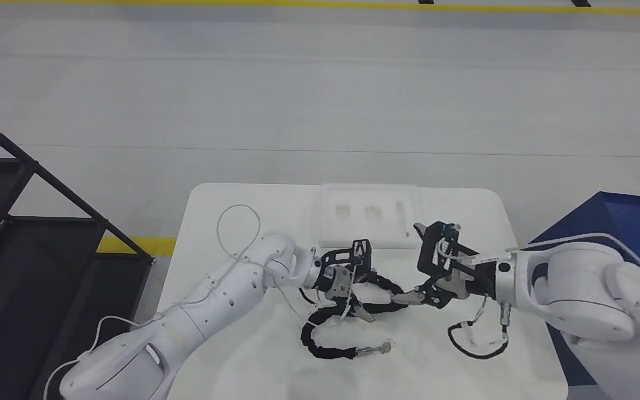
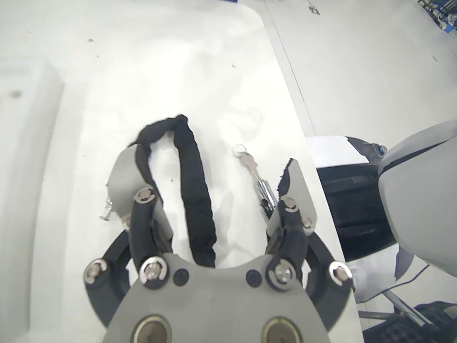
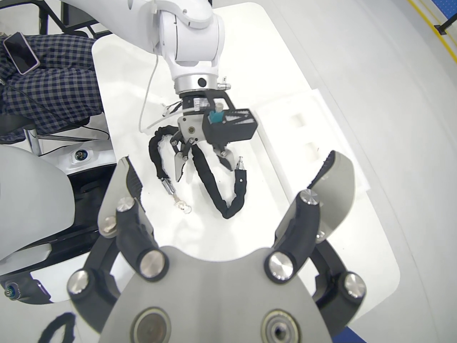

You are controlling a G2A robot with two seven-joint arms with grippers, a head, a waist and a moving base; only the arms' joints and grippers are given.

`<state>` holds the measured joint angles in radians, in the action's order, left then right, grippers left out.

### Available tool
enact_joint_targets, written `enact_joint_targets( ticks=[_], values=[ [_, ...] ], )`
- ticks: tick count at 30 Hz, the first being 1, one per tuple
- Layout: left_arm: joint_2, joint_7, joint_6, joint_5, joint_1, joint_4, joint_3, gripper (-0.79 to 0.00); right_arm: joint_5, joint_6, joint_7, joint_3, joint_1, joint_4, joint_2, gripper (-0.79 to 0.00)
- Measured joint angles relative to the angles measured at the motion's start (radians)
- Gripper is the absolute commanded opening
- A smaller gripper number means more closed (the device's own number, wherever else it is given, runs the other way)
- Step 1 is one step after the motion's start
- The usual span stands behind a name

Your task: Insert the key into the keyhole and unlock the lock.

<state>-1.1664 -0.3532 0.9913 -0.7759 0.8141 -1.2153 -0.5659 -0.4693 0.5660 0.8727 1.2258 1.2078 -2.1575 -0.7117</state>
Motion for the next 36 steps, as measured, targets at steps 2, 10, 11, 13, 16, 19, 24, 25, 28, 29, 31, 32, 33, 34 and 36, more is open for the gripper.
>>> enact_joint_targets(
  ticks=[2,10,11,13,16,19,24,25,28,29,31,32,33,34,36],
  values=[
    [0.009,0.02,0.01,0.015,-0.016,-0.002,-0.038,0.0,0.008,0.03,-0.015,-0.024,-0.025,0.041,-0.006,0.0],
    [0.063,-0.002,0.021,0.119,-0.097,-0.064,-0.205,0.0,0.024,0.127,-0.085,-0.097,-0.165,0.222,-0.034,0.0],
    [0.07,-0.013,0.021,0.136,-0.108,-0.069,-0.22,0.0,0.028,0.135,-0.089,-0.104,-0.184,0.237,-0.038,0.0],
    [0.085,-0.042,0.021,0.179,-0.135,-0.075,-0.251,0.0,0.043,0.151,-0.095,-0.12,-0.236,0.271,-0.046,0.0],
    [0.102,-0.093,0.021,0.249,-0.174,-0.074,-0.278,0.0,0.077,0.171,-0.091,-0.148,-0.316,0.333,-0.06,0.0],
    [0.115,-0.155,0.021,0.33,-0.22,-0.06,-0.286,0.0,0.13,0.194,-0.065,-0.187,-0.403,0.408,-0.076,0.0],
    [0.131,-0.236,0.021,0.46,-0.291,-0.026,-0.283,0.0,0.19,0.23,-0.017,-0.252,-0.536,0.524,-0.102,0.0],
    [0.134,-0.255,0.021,0.493,-0.307,-0.021,-0.28,0.0,0.202,0.239,-0.009,-0.267,-0.565,0.55,-0.108,0.0],
    [0.144,-0.325,0.021,0.575,-0.341,-0.025,-0.264,0.0,0.228,0.256,0.01,-0.302,-0.627,0.601,-0.123,0.0],
    [0.148,-0.353,0.021,0.599,-0.35,-0.025,-0.26,0.0,0.236,0.258,0.015,-0.31,-0.642,0.613,-0.127,0.0],
    [0.158,-0.413,0.021,0.648,-0.37,-0.021,-0.258,0.0,0.25,0.261,0.025,-0.322,-0.672,0.638,-0.134,0.0],
    [0.162,-0.432,0.021,0.668,-0.376,-0.021,-0.259,0.0,0.254,0.262,0.027,-0.326,-0.683,0.647,-0.136,0.0],
    [0.165,-0.448,0.021,0.687,-0.38,-0.021,-0.26,0.0,0.257,0.264,0.029,-0.329,-0.691,0.654,-0.138,0.0],
    [0.171,-0.456,0.021,0.704,-0.383,-0.021,-0.261,0.0,0.262,0.265,0.031,-0.334,-0.701,0.662,-0.14,0.0],
    [0.178,-0.456,0.021,0.719,-0.384,-0.024,-0.26,0.0,0.265,0.267,0.034,-0.339,-0.709,0.669,-0.142,0.0]
  ],
)
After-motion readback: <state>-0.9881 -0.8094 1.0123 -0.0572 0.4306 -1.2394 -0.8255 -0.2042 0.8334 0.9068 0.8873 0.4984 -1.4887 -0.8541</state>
